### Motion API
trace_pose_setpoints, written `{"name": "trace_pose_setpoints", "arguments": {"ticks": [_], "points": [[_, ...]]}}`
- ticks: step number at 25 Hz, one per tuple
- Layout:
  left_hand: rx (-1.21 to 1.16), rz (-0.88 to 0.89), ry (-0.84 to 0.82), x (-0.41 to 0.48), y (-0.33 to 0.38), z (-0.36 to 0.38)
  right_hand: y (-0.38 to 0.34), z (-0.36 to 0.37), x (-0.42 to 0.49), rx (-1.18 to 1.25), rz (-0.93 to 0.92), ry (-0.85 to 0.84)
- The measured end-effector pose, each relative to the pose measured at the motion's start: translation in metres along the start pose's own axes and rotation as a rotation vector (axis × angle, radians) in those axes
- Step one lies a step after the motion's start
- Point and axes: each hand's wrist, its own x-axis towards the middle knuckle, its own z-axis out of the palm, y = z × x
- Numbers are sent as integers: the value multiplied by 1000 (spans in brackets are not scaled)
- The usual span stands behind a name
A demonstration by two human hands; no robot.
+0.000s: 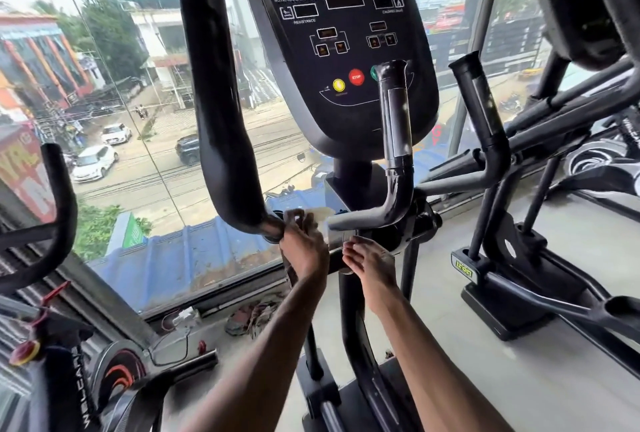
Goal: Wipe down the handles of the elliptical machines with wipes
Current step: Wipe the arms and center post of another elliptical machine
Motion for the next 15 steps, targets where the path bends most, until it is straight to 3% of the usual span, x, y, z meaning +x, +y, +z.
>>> {"name": "trace_pose_setpoints", "arguments": {"ticks": [3,8,13,15], "points": [[84,106,95,-4,9,10,-3,-5,-1,4,-19,4],[267,146,-131,-6,-8,28,-8,-1,6,-7,-46,-12],[128,368,-245,-18,-22,17,-10,-4,15,-31,-78,-31],[219,378,-270,-8,-27,15,-10,-5,18,-67,-98,-24]]}}
